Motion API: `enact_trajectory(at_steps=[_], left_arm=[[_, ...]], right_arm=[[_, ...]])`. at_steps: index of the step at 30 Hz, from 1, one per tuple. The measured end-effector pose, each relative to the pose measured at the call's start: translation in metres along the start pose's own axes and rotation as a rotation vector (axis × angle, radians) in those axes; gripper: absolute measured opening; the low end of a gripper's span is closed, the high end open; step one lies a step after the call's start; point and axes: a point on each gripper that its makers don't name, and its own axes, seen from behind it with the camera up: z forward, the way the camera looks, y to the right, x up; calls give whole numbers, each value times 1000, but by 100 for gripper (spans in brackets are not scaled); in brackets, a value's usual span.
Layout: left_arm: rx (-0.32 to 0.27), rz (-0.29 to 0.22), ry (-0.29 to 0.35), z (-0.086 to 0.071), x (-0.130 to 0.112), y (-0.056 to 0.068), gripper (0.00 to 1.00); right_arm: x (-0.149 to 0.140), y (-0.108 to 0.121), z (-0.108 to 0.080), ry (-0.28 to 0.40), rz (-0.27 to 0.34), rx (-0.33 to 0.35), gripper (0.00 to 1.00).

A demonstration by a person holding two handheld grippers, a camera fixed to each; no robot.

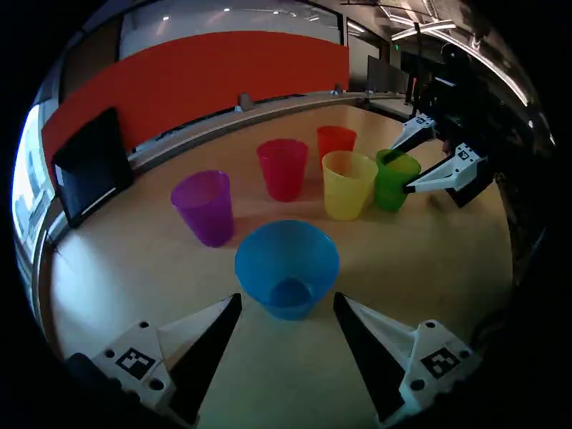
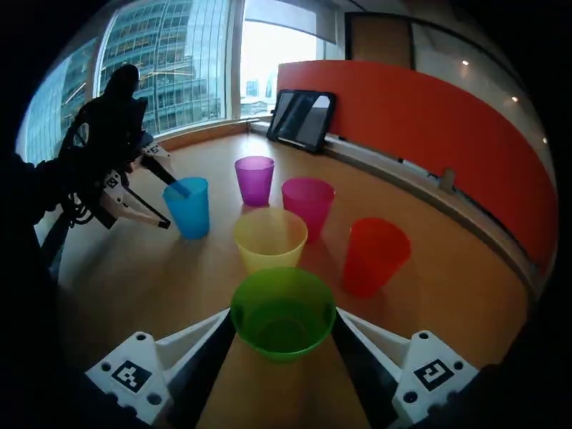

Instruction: Pour water

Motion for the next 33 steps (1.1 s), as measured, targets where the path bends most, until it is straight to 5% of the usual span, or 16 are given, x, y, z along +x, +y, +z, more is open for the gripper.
enact_trajectory(at_steps=[14,33], left_arm=[[34,-33,32,-20,-1,1,96],[145,-84,133,-65,-1,2,96]], right_arm=[[-7,1,-11,-4,9,-41,100],[-19,11,-76,87,91,-168,100]])
